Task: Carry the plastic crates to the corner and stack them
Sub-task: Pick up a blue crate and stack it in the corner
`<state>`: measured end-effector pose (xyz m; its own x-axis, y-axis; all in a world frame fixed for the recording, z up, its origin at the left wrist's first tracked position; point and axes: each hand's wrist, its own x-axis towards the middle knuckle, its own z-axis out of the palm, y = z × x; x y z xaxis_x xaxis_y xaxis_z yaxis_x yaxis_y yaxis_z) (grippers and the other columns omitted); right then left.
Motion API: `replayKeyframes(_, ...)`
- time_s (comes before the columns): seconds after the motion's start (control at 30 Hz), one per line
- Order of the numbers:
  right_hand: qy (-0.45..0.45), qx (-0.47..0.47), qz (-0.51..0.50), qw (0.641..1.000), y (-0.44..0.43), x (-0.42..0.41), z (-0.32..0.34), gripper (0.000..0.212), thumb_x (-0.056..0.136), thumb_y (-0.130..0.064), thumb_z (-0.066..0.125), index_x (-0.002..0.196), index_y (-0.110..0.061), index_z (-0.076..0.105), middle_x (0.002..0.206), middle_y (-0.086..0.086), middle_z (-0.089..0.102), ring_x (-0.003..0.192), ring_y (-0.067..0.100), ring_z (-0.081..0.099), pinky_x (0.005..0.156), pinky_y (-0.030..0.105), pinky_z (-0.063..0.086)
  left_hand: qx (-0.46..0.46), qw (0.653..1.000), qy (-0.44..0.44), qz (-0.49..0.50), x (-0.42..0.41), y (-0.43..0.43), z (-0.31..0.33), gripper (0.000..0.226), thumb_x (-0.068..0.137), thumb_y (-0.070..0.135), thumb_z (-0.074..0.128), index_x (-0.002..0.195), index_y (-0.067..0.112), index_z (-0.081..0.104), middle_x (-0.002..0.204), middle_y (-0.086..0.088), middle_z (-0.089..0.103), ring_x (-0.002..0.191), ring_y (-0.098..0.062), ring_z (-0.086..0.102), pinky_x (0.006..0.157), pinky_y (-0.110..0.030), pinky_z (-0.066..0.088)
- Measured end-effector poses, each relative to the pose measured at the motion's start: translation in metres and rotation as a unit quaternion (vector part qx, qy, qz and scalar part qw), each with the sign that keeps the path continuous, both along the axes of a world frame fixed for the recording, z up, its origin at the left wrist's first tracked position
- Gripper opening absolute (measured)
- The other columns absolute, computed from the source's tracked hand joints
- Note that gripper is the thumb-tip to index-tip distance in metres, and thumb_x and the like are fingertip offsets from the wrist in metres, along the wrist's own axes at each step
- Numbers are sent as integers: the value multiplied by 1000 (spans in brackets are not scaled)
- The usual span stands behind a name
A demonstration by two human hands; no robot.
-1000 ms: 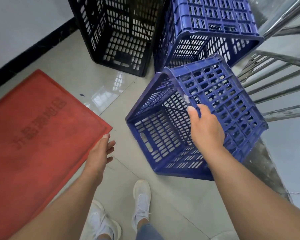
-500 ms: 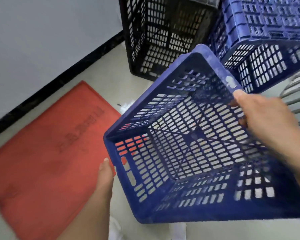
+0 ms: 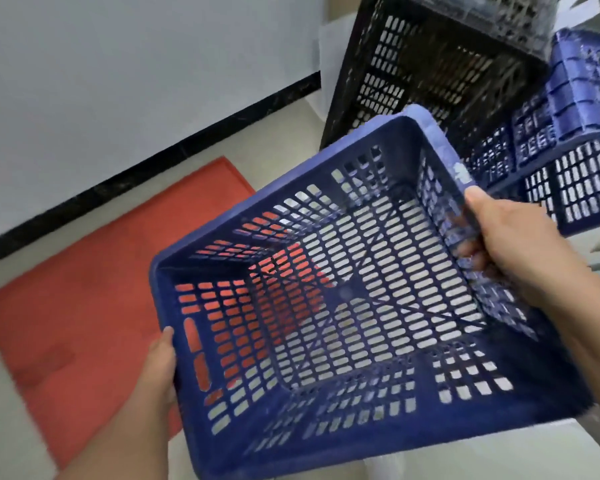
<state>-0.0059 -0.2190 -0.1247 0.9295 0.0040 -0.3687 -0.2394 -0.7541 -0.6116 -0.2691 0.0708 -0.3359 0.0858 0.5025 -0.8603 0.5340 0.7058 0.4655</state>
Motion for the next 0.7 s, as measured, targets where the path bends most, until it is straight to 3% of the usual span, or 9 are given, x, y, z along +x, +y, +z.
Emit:
replayKeyframes(0.2,43,13,28,999,94,-15,-24,47,94,-48,35,81,-11,61,68,16,71,58,33,67,61,38,50,49,998,-11,22,-58,101,25,46,98,44,42,124,11,58,106,-18,67,77,-32,63,70,-44,53)
replayKeyframes(0.3,83,27,52,995,143,-19,-44,50,99,-40,33,94,0,62,70,19,68,52,29,60,42,22,40,68,994,2,89,-84,141,33,50,92,51,47,121,14,62,108,-16,69,86,-33,65,74,-44,53)
replayKeyframes(0.37,91,20,86,992,174,-22,-56,47,103,-32,31,100,5,60,65,10,59,48,19,49,36,15,36,85,987,30,131,-98,166,33,57,85,55,52,122,13,63,113,-15,69,93,-34,66,77,-47,53)
replayKeyframes(0.4,87,16,106,990,189,-23,-61,47,104,-28,30,105,8,60,66,9,54,49,13,43,33,18,33,93,984,39,148,-104,177,34,57,84,54,53,122,13,62,113,-14,69,94,-34,67,79,-48,53)
replayKeyframes(0.47,88,25,129,987,221,-22,-76,46,104,-26,30,109,8,59,70,11,51,51,10,40,46,35,32,108,978,44,172,-112,196,35,53,87,51,52,120,12,63,109,-13,70,90,-32,67,81,-48,53)
replayKeyframes(0.5,101,32,128,986,236,-20,-87,44,104,-27,30,106,7,59,70,13,55,52,14,44,48,38,31,114,977,44,177,-114,204,36,48,89,48,51,117,11,64,105,-13,70,85,-30,66,77,-45,53)
replayKeyframes(0.57,121,39,131,983,262,-14,-110,45,102,-27,30,109,7,59,74,19,62,51,22,51,47,30,35,126,976,44,175,-114,219,33,39,93,43,48,110,12,63,95,-11,68,74,-27,63,65,-37,50)
replayKeyframes(0.7,134,29,162,977,307,2,-149,40,101,-24,29,110,4,56,69,14,61,43,18,56,44,25,40,133,970,58,197,-113,243,25,29,97,38,45,98,15,62,88,-8,65,59,-21,60,51,-30,47)
